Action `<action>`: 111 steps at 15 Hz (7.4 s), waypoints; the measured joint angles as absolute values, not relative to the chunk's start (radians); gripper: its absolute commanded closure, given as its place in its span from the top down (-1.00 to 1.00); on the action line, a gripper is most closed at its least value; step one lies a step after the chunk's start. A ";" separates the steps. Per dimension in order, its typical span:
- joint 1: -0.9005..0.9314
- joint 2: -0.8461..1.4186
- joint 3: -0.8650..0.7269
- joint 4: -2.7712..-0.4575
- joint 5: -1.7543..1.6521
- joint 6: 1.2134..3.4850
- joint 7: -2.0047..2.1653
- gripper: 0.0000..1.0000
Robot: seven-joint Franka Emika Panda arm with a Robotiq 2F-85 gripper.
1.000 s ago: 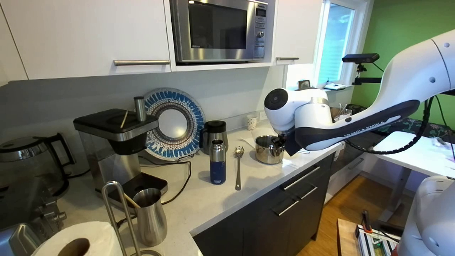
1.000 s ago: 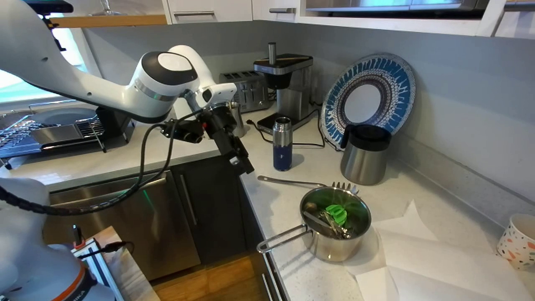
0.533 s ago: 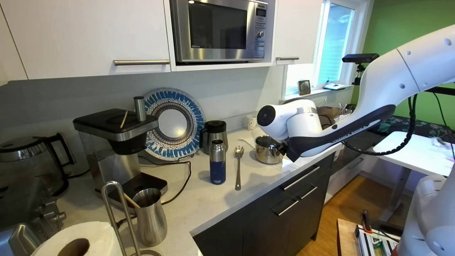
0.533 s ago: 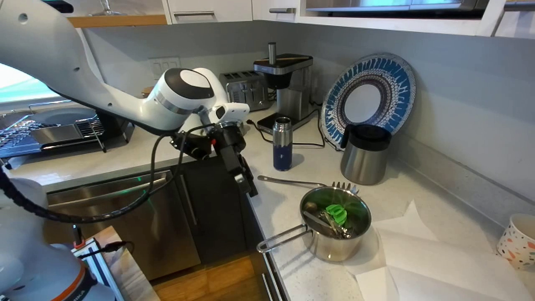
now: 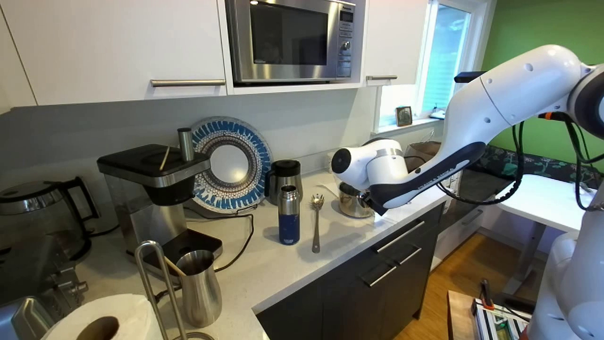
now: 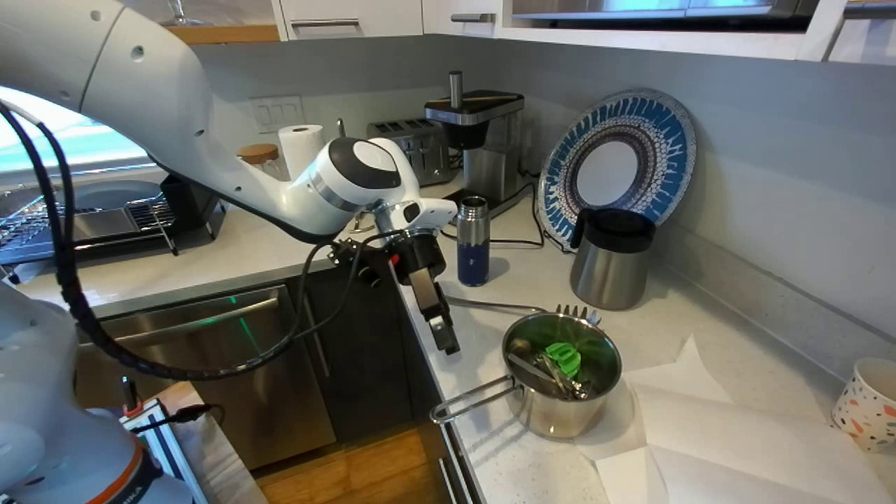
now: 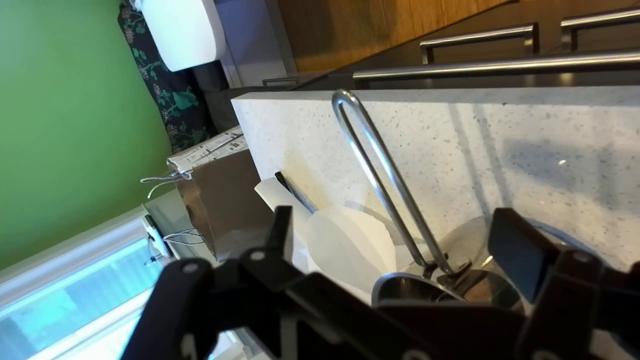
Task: Move the pot to the left
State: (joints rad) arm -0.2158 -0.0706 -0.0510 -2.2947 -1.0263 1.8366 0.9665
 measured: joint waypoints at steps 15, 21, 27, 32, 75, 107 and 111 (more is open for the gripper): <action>-0.202 0.122 -0.115 -2.226 -1.172 1.826 0.942 1.00; -0.199 0.126 -0.116 -2.224 -1.174 1.824 0.939 1.00; -0.198 0.156 -0.129 -2.227 -1.300 1.768 0.941 1.00; -0.198 0.206 -0.134 -2.227 -1.408 1.763 0.943 1.00; -0.138 0.261 -0.098 -2.304 -1.508 1.642 0.916 -0.94; -0.076 0.102 -0.041 -2.515 -1.597 1.573 1.065 -0.97; -0.055 0.046 -0.023 -2.574 -1.602 1.542 1.059 -0.97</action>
